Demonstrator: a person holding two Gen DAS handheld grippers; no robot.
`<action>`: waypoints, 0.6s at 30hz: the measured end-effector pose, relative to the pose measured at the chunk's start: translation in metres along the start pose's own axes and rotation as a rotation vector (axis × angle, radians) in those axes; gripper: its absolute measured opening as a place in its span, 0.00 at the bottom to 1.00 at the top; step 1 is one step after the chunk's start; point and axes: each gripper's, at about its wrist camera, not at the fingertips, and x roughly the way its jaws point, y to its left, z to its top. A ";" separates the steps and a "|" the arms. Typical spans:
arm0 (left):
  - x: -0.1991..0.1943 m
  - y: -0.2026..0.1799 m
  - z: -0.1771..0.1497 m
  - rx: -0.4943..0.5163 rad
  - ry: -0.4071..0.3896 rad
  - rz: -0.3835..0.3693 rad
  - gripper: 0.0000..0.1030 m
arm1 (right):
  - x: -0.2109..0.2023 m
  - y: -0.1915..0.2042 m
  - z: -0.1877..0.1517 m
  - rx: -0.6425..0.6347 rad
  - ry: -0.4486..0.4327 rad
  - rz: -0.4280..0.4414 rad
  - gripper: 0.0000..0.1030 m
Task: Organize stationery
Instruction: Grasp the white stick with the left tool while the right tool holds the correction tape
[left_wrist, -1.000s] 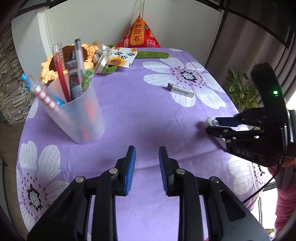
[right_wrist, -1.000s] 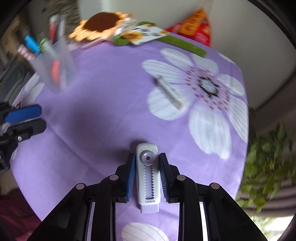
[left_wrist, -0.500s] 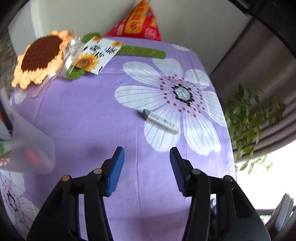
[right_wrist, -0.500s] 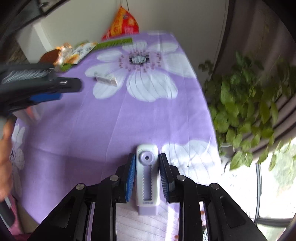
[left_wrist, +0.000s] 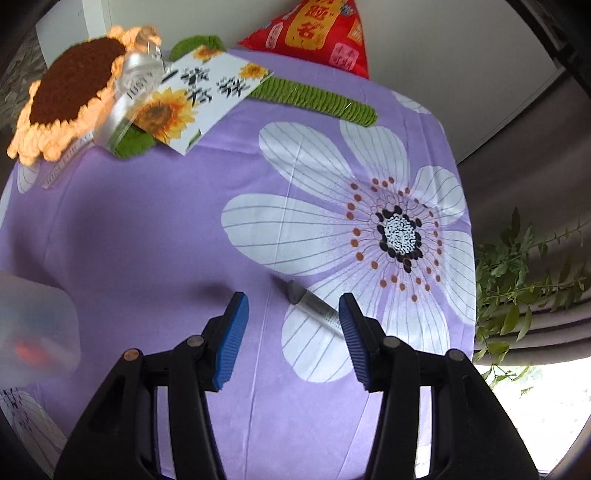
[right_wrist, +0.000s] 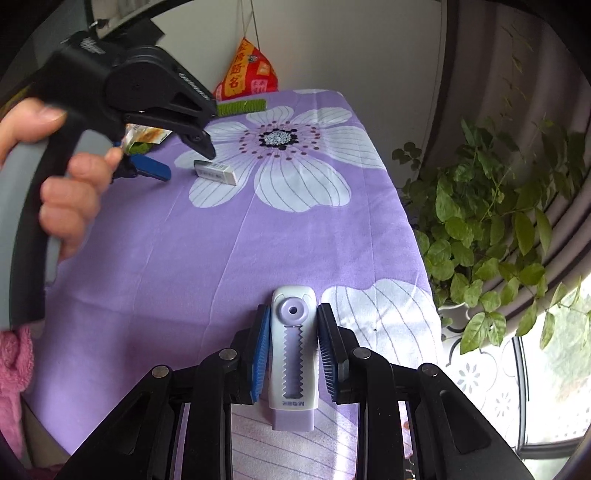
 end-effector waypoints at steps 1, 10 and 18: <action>0.003 0.000 0.002 -0.018 0.002 -0.008 0.49 | 0.000 0.001 -0.001 -0.010 -0.007 -0.003 0.26; 0.009 -0.010 0.012 0.006 0.013 0.009 0.13 | 0.001 0.002 0.003 -0.025 0.028 -0.009 0.26; -0.009 0.014 -0.015 0.131 0.040 -0.121 0.09 | -0.013 0.000 0.005 -0.005 0.006 0.042 0.26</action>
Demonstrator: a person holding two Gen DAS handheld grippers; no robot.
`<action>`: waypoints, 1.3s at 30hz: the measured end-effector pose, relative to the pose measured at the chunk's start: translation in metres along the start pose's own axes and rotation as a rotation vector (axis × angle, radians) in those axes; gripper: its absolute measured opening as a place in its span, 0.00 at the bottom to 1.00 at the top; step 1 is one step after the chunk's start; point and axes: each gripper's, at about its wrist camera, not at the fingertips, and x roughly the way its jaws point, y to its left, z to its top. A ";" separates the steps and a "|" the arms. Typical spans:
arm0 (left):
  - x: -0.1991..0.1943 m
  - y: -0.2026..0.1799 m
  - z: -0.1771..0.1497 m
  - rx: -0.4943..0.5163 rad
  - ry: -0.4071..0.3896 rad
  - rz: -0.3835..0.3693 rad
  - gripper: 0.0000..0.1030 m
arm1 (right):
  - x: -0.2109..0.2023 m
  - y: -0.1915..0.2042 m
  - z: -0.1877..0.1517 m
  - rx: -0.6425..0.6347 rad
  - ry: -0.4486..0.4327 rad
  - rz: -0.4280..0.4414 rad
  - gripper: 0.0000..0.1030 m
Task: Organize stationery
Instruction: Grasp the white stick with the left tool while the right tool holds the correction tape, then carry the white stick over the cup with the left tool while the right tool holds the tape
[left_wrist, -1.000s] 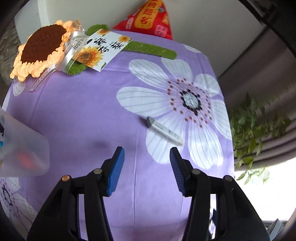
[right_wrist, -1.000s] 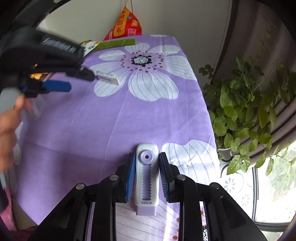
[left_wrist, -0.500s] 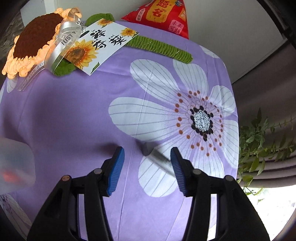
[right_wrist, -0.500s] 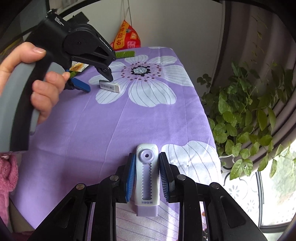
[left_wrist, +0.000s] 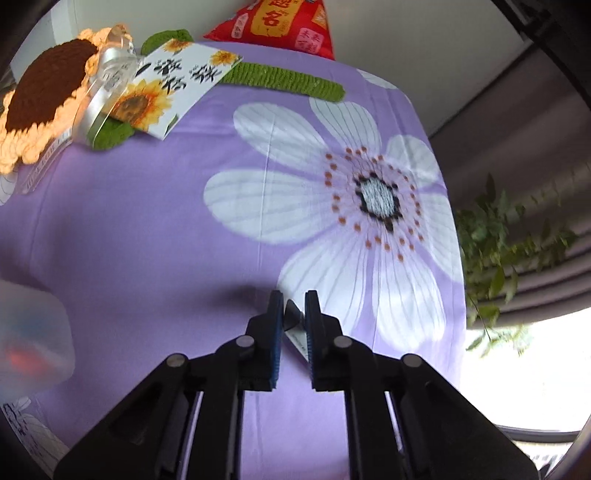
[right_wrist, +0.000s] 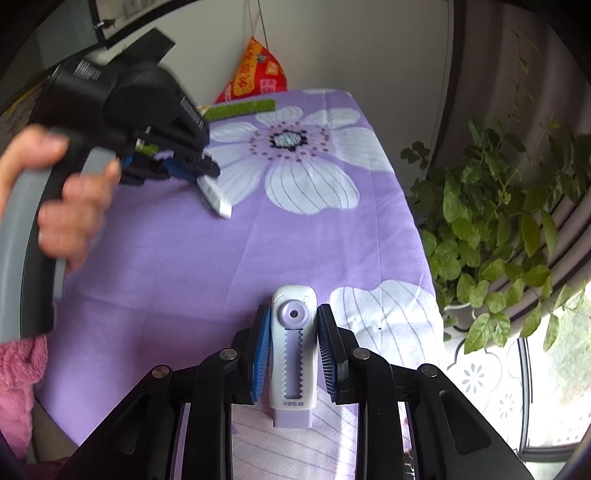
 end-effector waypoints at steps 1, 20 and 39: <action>-0.003 0.007 -0.011 0.014 0.020 -0.031 0.09 | -0.004 0.002 0.001 -0.009 -0.012 -0.001 0.25; -0.065 0.017 -0.094 0.313 -0.119 -0.089 0.07 | -0.036 0.018 0.010 0.027 -0.078 0.021 0.26; -0.019 0.029 -0.070 -0.243 0.168 -0.023 0.31 | -0.047 0.024 0.008 0.025 -0.083 0.002 0.26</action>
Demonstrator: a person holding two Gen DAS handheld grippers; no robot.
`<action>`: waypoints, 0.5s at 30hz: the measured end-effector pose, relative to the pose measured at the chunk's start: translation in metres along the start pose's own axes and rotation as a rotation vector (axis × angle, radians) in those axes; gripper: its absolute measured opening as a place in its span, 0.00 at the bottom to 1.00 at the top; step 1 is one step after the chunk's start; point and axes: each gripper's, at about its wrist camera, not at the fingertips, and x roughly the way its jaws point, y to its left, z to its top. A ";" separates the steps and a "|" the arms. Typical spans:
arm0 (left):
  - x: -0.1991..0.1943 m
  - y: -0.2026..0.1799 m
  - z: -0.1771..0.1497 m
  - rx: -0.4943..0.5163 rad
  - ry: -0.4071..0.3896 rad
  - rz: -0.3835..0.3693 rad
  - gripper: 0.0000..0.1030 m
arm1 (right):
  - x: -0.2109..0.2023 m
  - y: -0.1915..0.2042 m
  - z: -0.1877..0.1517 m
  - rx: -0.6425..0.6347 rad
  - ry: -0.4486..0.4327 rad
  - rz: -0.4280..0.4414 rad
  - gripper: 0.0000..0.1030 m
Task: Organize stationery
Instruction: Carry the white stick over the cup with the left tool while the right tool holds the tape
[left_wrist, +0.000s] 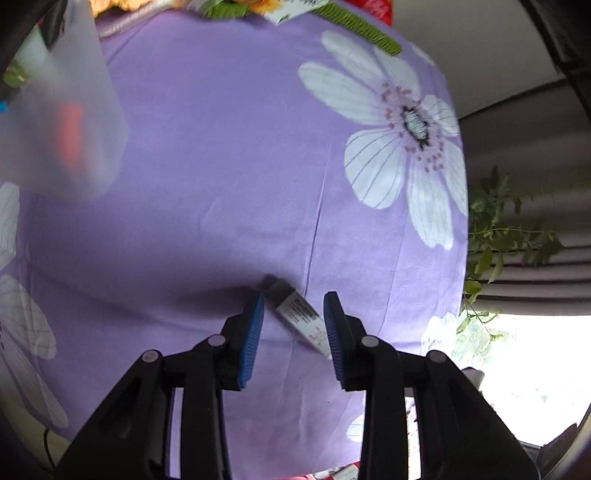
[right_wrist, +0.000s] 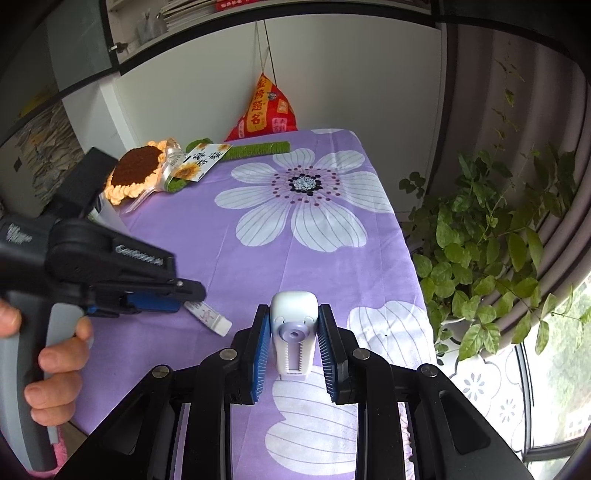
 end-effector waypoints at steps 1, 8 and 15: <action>0.000 -0.004 0.000 0.000 -0.005 0.013 0.31 | 0.000 0.000 0.000 -0.001 -0.001 0.001 0.26; 0.006 -0.023 -0.014 0.169 0.005 0.067 0.20 | 0.000 -0.004 0.000 0.013 0.001 -0.001 0.26; 0.000 -0.041 -0.044 0.412 -0.020 0.054 0.10 | -0.001 -0.007 0.002 0.023 -0.009 -0.002 0.26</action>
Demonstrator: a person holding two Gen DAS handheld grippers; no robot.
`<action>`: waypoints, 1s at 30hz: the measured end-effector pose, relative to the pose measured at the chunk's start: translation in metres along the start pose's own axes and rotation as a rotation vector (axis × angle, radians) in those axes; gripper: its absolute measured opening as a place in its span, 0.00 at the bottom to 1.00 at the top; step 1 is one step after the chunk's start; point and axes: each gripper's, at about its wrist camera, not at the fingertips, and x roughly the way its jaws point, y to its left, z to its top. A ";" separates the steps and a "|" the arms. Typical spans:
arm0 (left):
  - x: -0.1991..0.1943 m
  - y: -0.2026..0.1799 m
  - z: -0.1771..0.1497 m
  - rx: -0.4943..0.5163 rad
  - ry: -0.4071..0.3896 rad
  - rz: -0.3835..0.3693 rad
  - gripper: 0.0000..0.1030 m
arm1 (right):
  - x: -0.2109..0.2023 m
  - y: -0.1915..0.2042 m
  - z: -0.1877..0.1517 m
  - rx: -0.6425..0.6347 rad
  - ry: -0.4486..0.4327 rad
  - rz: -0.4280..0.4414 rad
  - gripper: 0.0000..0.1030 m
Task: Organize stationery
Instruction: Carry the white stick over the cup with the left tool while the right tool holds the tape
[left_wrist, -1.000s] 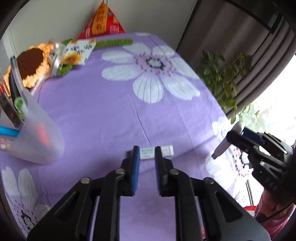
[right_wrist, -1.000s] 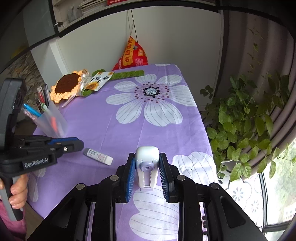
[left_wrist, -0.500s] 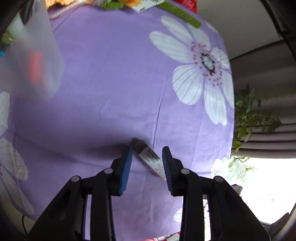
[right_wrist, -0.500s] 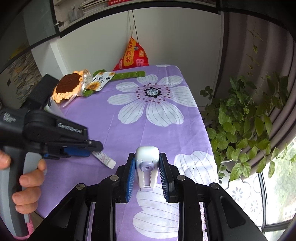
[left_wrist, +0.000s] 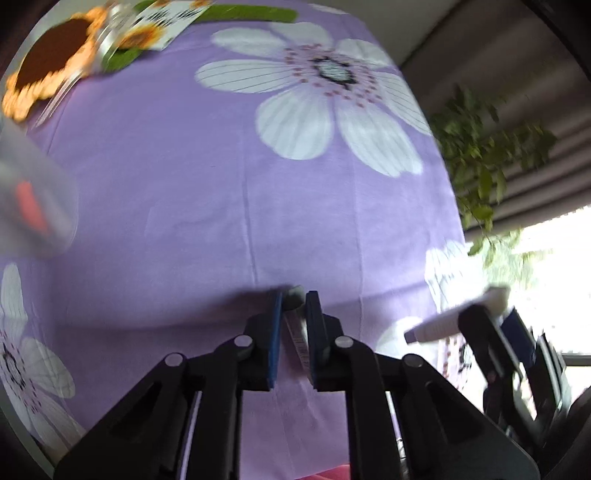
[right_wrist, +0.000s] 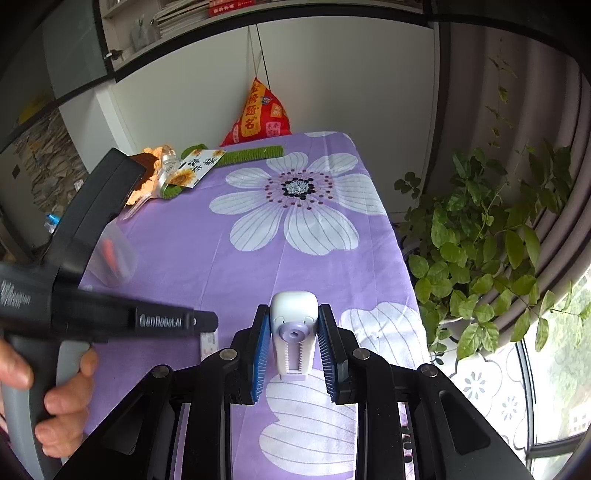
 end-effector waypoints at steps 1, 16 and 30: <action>-0.001 -0.001 -0.004 0.026 0.004 -0.017 0.10 | -0.001 0.000 0.000 0.001 -0.001 0.000 0.26; -0.056 0.013 -0.021 0.075 -0.181 -0.113 0.07 | -0.010 -0.001 0.001 0.021 -0.028 -0.005 0.26; 0.003 0.004 -0.009 -0.021 -0.033 0.028 0.33 | -0.016 -0.003 -0.004 0.038 -0.036 -0.011 0.26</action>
